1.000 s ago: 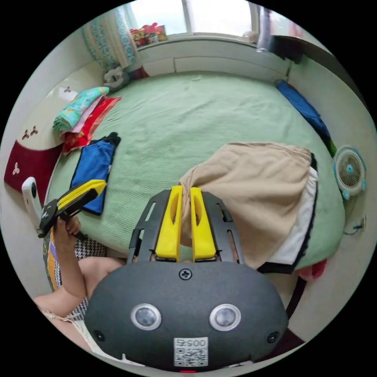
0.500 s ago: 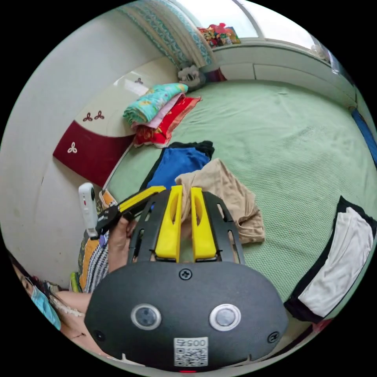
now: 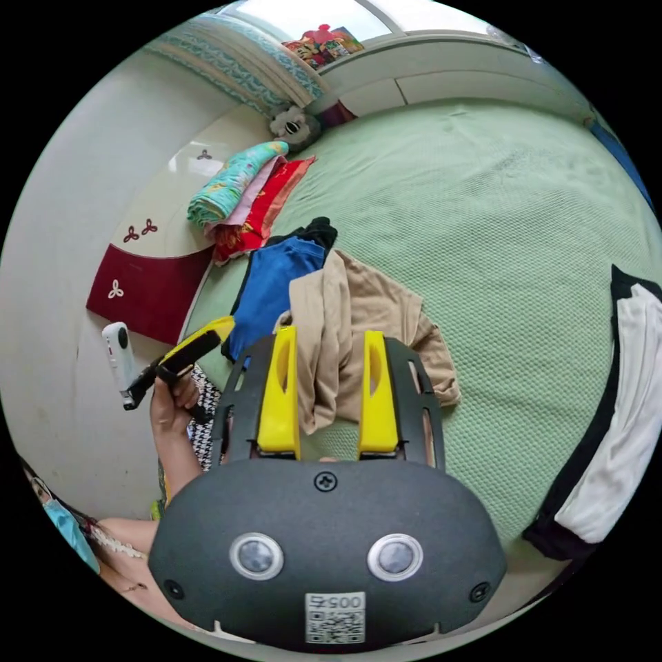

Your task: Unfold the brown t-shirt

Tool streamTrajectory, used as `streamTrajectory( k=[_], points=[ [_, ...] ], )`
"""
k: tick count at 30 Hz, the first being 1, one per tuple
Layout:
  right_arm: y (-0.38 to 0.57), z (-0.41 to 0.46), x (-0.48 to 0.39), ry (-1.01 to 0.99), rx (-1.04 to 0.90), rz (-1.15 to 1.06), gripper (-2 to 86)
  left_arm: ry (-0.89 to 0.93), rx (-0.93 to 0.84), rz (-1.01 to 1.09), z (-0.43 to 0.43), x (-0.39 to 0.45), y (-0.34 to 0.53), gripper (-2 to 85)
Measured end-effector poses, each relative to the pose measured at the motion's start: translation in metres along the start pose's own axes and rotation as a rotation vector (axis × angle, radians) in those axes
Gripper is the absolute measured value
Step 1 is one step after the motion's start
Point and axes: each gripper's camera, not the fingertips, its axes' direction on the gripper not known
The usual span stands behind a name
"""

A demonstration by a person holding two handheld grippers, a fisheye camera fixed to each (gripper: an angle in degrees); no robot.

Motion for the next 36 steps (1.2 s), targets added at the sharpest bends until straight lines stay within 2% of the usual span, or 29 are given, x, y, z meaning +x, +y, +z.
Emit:
streamTrajectory(
  k=[2, 5, 11, 14, 18, 21, 25, 27, 29, 32, 36],
  points=[
    [-0.007, 0.002, 0.000, 0.001, -0.016, -0.015, 14.4, 0.019, -0.030, 0.090, 0.006, 0.013, -0.001, 19.8],
    [-0.012, 0.011, 0.000, -0.023, -0.055, -0.036, 14.7, 0.020, -0.062, 0.190, 0.016, 0.034, -0.002, 21.7],
    [0.009, 0.014, 0.007, -0.058, -0.029, -0.089, 14.7, -0.088, -0.223, 0.214, 0.052, 0.046, -0.003, 18.0],
    [0.023, 0.009, 0.019, -0.145, 0.026, -0.073, 14.8, -0.128, -0.245, 0.205, 0.063, 0.052, -0.003, 14.4],
    [0.043, 0.013, 0.034, -0.183, 0.040, -0.093, 14.4, -0.257, -0.180, 0.180, 0.045, 0.057, 0.003, 7.1],
    [0.049, 0.016, 0.029, -0.198, 0.030, -0.129, 13.6, -0.339, -0.118, 0.147, 0.027, 0.055, 0.011, 6.4],
    [0.049, 0.036, 0.001, -0.125, -0.029, -0.242, 12.9, -0.296, -0.112, 0.120, 0.024, 0.054, 0.019, 6.0],
    [0.051, 0.047, -0.006, -0.124, -0.034, -0.251, 9.8, -0.354, -0.117, 0.134, 0.027, 0.061, 0.025, 5.6],
    [0.054, 0.048, -0.008, -0.101, 0.007, -0.228, 4.5, -0.411, -0.106, 0.122, 0.025, 0.064, 0.029, 5.5],
    [0.056, 0.030, -0.007, -0.151, 0.066, -0.205, 1.2, -0.353, -0.033, 0.011, 0.010, 0.052, 0.035, 5.1],
    [0.068, -0.031, 0.004, -0.028, 0.257, -0.167, -1.3, -0.446, 0.073, -0.075, -0.020, 0.039, 0.044, 3.6]
  ],
)
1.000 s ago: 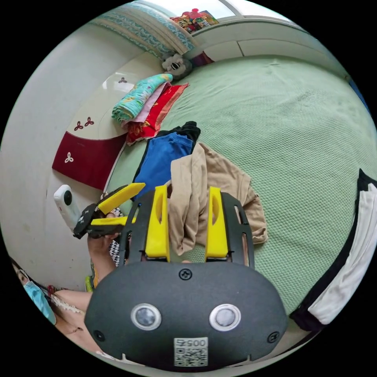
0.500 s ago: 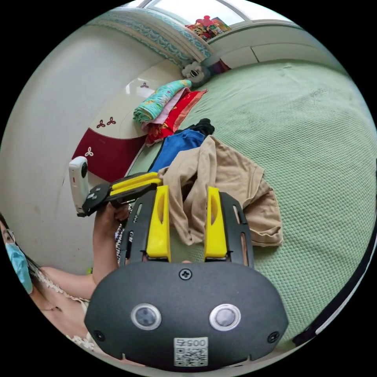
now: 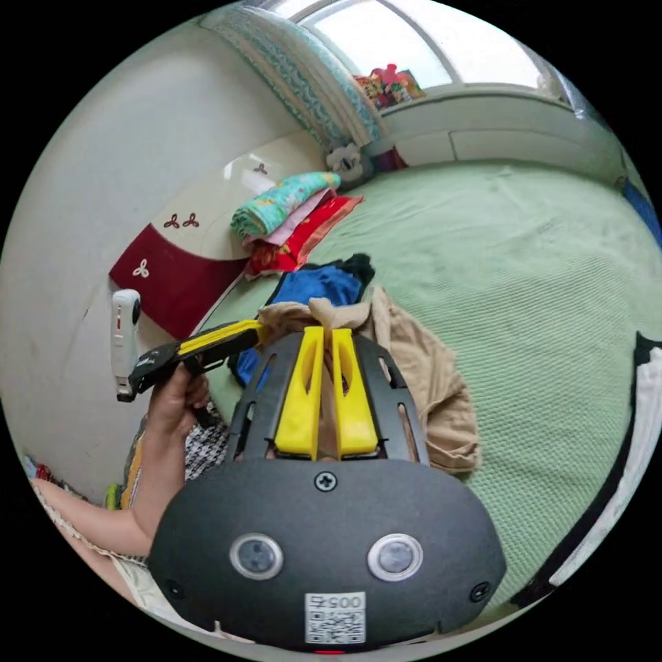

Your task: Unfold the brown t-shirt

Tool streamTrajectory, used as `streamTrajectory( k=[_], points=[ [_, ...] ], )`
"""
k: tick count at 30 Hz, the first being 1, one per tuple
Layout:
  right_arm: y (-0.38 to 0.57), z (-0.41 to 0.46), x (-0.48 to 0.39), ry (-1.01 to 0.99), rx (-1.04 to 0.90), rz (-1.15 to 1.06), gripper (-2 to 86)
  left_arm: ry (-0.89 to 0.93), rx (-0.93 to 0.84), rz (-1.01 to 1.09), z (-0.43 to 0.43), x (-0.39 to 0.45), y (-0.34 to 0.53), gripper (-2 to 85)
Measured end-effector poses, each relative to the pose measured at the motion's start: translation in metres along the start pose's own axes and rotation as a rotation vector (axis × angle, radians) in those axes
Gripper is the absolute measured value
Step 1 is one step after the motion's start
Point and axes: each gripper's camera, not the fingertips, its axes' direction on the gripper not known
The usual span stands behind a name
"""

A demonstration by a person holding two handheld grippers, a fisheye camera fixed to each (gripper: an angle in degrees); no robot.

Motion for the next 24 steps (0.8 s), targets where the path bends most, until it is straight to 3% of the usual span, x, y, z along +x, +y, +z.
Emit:
streamTrajectory(
  k=[6, 10, 17, 22, 24],
  points=[
    [0.016, -0.119, 0.028, 0.196, 0.392, 0.110, -1.6, -0.071, 0.295, -0.176, -0.062, -0.032, 0.022, 3.0],
    [0.038, -0.162, 0.031, 0.258, 0.557, 0.107, -1.5, -0.039, 0.376, -0.242, -0.083, -0.044, 0.038, 3.0],
    [0.055, -0.155, 0.054, 0.254, 0.477, 0.295, -0.2, 0.009, 0.282, -0.257, -0.085, -0.039, 0.046, 4.4],
    [0.039, -0.147, 0.065, 0.409, 0.153, 0.383, 3.3, -0.057, 0.370, -0.322, -0.114, -0.052, 0.055, 6.2],
    [0.041, -0.159, 0.058, 0.495, 0.191, 0.348, 4.5, -0.020, 0.350, -0.296, -0.116, -0.056, 0.050, 6.6]
  ],
)
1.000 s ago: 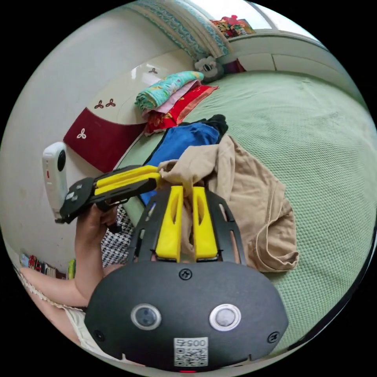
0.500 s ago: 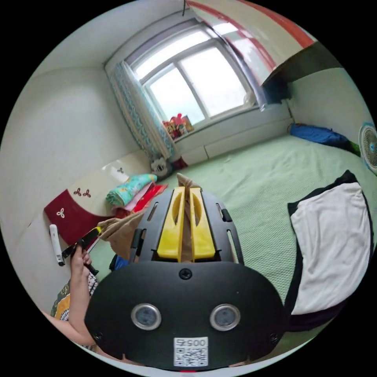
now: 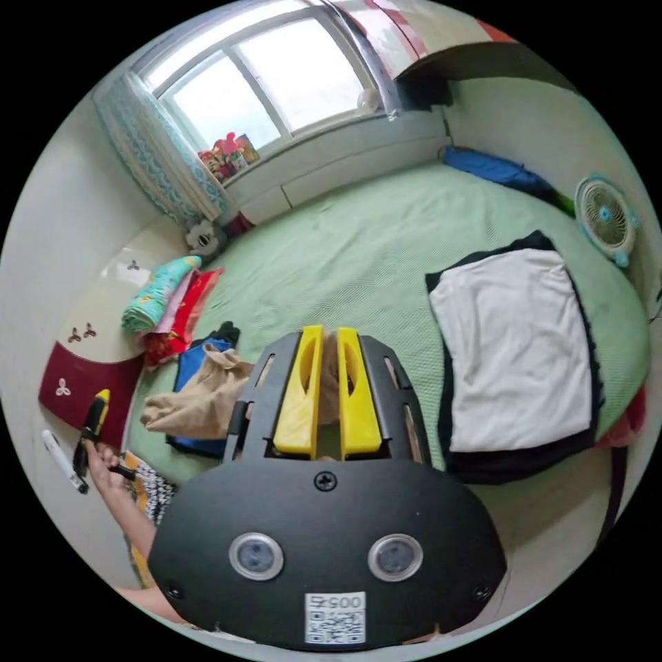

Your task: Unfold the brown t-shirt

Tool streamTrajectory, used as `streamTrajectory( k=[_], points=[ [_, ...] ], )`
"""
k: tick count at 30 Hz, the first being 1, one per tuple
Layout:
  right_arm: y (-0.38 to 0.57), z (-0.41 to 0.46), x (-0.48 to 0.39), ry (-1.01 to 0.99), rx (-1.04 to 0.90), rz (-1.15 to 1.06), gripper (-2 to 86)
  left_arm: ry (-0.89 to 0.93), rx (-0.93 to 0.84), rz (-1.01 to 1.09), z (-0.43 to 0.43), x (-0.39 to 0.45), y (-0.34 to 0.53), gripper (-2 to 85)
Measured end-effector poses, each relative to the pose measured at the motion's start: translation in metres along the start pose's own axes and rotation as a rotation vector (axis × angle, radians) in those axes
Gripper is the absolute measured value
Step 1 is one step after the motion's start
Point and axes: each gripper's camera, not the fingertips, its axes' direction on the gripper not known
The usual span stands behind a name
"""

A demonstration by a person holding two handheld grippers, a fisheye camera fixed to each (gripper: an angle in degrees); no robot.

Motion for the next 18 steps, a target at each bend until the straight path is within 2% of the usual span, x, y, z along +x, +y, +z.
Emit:
streamTrajectory(
  k=[3, 5, 10, 13, 18],
  points=[
    [-0.002, -0.012, 0.004, -0.030, 0.075, 0.006, 7.8, 0.058, -0.077, 0.052, 0.025, 0.009, -0.003, 7.1],
    [-0.004, 0.003, 0.003, -0.079, 0.038, -0.002, 10.3, 0.089, -0.152, 0.088, 0.049, 0.018, -0.002, 7.4],
    [-0.005, 0.103, -0.014, -0.103, -0.300, -0.086, 14.8, 0.178, -0.359, 0.119, 0.116, 0.032, 0.005, 11.7],
    [-0.006, 0.144, -0.019, -0.037, -0.412, -0.099, 15.6, 0.177, -0.444, 0.136, 0.146, 0.037, 0.006, 15.0],
    [-0.002, 0.201, -0.013, -0.072, -0.553, -0.077, 16.3, 0.133, -0.530, 0.189, 0.187, 0.047, 0.005, 21.6]
  ],
)
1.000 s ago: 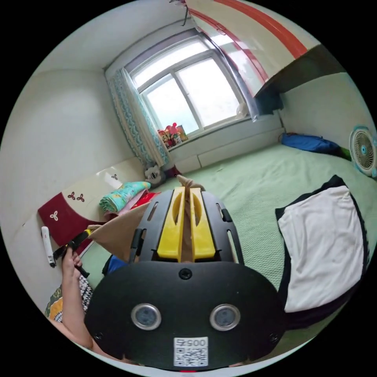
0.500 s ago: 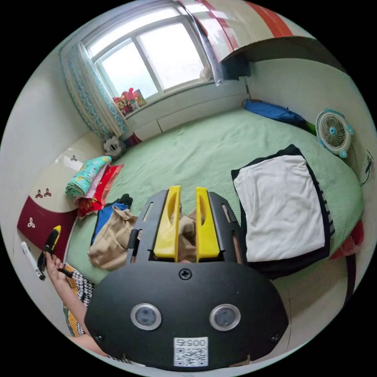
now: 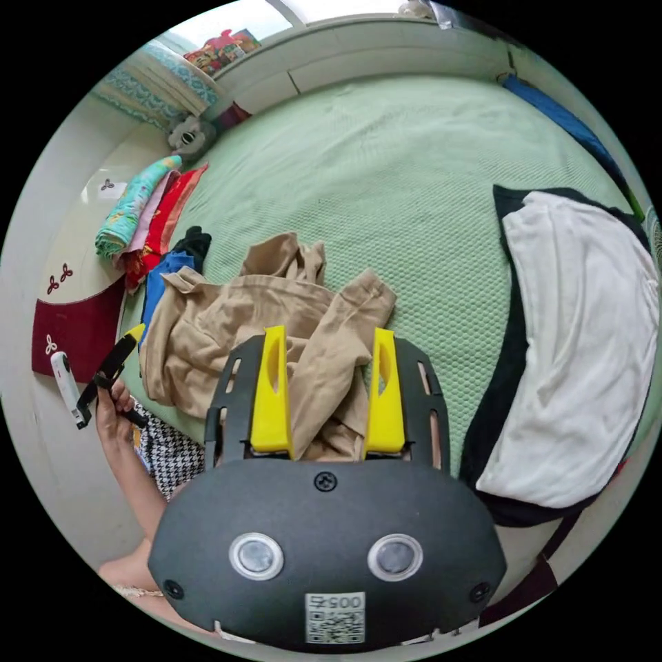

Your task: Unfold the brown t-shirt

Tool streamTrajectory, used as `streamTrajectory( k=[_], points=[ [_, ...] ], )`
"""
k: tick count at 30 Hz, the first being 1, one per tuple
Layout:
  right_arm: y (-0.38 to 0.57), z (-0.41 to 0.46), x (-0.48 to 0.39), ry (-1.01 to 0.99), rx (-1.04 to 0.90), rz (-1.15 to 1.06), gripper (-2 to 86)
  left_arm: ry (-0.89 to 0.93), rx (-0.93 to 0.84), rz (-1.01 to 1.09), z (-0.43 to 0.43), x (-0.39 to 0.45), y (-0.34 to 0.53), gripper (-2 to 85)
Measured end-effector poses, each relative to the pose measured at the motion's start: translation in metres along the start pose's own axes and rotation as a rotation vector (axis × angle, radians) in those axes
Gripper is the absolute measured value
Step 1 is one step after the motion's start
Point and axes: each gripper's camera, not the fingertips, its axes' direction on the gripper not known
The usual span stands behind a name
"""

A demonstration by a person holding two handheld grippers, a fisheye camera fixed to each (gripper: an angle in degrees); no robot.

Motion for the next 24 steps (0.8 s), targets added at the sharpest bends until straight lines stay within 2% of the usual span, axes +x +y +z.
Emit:
streamTrajectory(
  k=[5, 9, 10, 12, 14, 17, 18, 19, 21, 24],
  points=[
    [-0.018, 0.037, -0.011, 0.011, -0.015, -0.029, 16.0, 0.011, -0.085, 0.016, 0.030, 0.005, -0.017, 20.5],
    [-0.014, 0.051, -0.047, 0.118, 0.022, -0.196, 12.3, -0.128, -0.182, 0.047, 0.051, 0.017, -0.027, 14.9],
    [-0.013, 0.054, -0.055, 0.146, 0.013, -0.238, 10.5, -0.137, -0.182, 0.052, 0.050, 0.019, -0.028, 14.0],
    [-0.011, 0.049, -0.062, 0.116, -0.003, -0.320, 4.0, -0.147, -0.104, 0.063, 0.036, 0.026, -0.027, 4.6],
    [-0.009, 0.033, -0.063, 0.120, 0.018, -0.324, 1.6, -0.148, -0.035, 0.076, 0.020, 0.030, -0.026, 4.0],
    [0.004, -0.014, -0.061, 0.141, 0.241, -0.303, 0.8, -0.158, 0.141, 0.099, -0.007, 0.035, -0.022, 4.0],
    [0.010, -0.034, -0.059, 0.143, 0.375, -0.262, 1.0, -0.154, 0.207, 0.081, -0.014, 0.034, -0.022, 4.4],
    [0.018, -0.048, -0.056, 0.141, 0.512, -0.229, 1.4, -0.145, 0.233, 0.072, -0.016, 0.033, -0.022, 4.7],
    [0.028, -0.059, -0.053, 0.180, 0.651, -0.186, 4.6, -0.139, 0.215, 0.041, -0.010, 0.024, -0.028, 7.1],
    [0.024, -0.054, -0.046, 0.324, 0.532, -0.086, 8.1, -0.155, 0.154, -0.039, -0.003, 0.006, -0.026, 10.2]
  ],
)
